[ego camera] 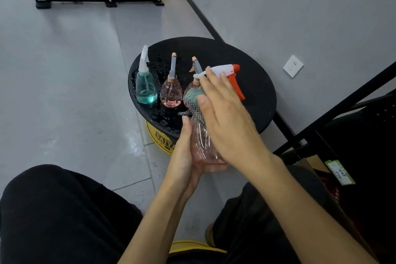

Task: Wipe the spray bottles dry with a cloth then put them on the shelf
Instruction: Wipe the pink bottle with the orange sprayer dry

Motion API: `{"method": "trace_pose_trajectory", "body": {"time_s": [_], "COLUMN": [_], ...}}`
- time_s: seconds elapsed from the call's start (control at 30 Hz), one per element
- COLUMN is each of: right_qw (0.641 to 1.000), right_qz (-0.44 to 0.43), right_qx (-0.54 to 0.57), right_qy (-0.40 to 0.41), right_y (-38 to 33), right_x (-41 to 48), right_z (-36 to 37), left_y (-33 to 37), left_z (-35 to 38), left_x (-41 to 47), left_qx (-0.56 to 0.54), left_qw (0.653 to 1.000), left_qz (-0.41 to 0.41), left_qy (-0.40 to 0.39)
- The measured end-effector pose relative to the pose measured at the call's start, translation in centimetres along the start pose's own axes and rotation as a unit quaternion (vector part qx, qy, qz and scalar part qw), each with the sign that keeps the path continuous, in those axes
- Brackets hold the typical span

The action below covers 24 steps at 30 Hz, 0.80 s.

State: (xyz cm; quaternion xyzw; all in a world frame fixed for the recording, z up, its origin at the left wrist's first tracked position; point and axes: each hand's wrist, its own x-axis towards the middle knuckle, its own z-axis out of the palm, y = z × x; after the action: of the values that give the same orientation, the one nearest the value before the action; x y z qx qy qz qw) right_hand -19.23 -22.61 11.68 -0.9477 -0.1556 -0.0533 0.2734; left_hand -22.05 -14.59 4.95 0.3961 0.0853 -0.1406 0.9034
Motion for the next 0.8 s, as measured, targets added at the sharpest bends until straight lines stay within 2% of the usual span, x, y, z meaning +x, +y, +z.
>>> {"method": "trace_pose_trajectory", "body": {"time_s": [0.1, 0.2, 0.33, 0.57, 0.67, 0.8], "right_qw": [1.000, 0.999, 0.996, 0.999, 0.999, 0.998], "right_qz": [-0.001, -0.027, -0.057, -0.012, -0.007, -0.036], "right_qx": [0.002, -0.021, -0.049, 0.020, 0.024, -0.013], "right_qy": [0.003, 0.016, 0.053, 0.044, 0.044, 0.043], "right_y": [0.1, -0.8, -1.2, 0.4, 0.4, -0.6], "right_x": [-0.4, -3.1, -5.3, -0.2, -0.5, -4.2], "right_z": [0.0, 1.3, 2.8, 0.2, 0.6, 2.1], "left_y": [0.1, 0.1, -0.2, -0.1, 0.0, -0.1], "left_z": [0.2, -0.2, -0.2, 0.4, 0.4, 0.3], "left_x": [-0.2, 0.1, 0.2, -0.1, -0.2, -0.2], "left_qx": [-0.002, -0.071, -0.123, -0.007, -0.008, -0.071], "left_qw": [1.000, 0.997, 0.991, 1.000, 1.000, 0.995], "left_qz": [0.009, 0.032, 0.039, -0.001, 0.000, 0.042], "left_qy": [0.002, 0.027, 0.014, 0.008, 0.026, 0.054]}}
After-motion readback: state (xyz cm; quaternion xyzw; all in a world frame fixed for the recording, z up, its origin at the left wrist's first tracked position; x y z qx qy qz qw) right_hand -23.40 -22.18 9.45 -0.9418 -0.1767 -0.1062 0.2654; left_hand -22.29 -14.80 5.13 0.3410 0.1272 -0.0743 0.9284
